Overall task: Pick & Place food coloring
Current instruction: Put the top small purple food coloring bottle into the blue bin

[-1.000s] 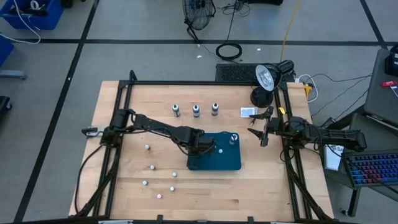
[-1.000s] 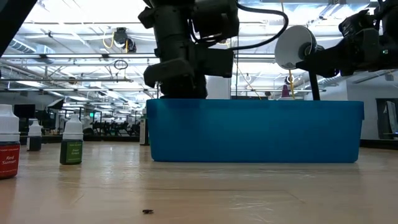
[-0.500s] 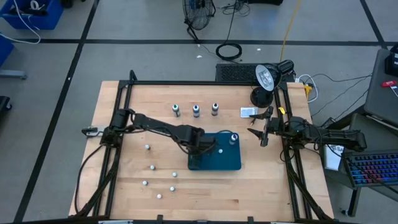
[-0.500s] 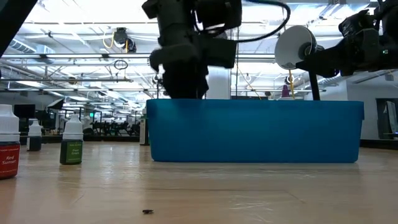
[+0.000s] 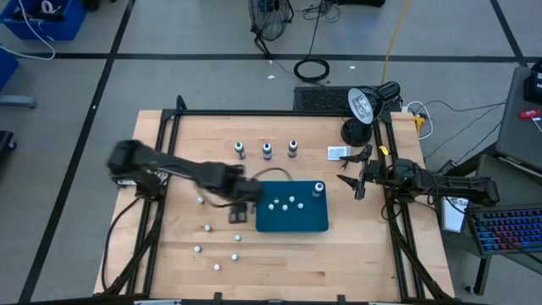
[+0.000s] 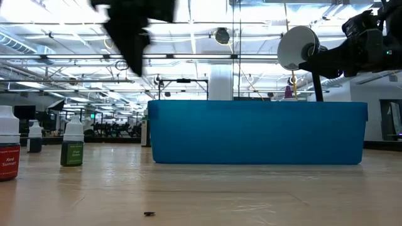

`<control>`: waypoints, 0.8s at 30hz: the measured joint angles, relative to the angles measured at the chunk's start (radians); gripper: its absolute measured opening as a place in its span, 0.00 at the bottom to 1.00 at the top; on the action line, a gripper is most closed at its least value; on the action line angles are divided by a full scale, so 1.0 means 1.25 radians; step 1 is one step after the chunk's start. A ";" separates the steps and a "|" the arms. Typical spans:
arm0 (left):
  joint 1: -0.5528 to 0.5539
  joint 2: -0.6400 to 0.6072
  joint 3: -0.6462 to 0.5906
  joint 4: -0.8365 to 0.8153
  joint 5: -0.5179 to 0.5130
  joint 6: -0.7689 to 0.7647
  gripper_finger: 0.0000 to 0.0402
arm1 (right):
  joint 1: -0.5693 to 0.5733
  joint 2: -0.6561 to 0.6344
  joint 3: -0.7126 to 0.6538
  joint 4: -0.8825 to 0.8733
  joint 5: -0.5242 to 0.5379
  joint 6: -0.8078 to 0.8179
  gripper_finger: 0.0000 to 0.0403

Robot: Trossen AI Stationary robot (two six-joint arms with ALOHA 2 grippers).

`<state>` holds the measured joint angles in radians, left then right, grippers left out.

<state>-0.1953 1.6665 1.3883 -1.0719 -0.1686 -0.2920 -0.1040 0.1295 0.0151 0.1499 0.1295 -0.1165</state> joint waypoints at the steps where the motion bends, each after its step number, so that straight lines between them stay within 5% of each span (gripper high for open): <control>1: -0.011 -0.042 -0.051 0.017 -0.016 -0.054 0.52 | 0.000 0.000 0.000 0.000 0.000 0.000 0.69; 11: -0.033 -0.264 -0.392 0.051 -0.021 -0.556 0.52 | 0.000 0.000 0.000 -0.001 0.000 0.000 0.69; 24: 0.014 -0.261 -0.532 0.066 0.056 -0.656 0.52 | 0.000 0.000 0.000 -0.001 0.000 0.000 0.69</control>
<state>-0.1779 1.3403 0.7230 -0.9891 -0.0981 -1.1120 -0.1038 0.1295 0.0151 0.1490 0.1291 -0.1168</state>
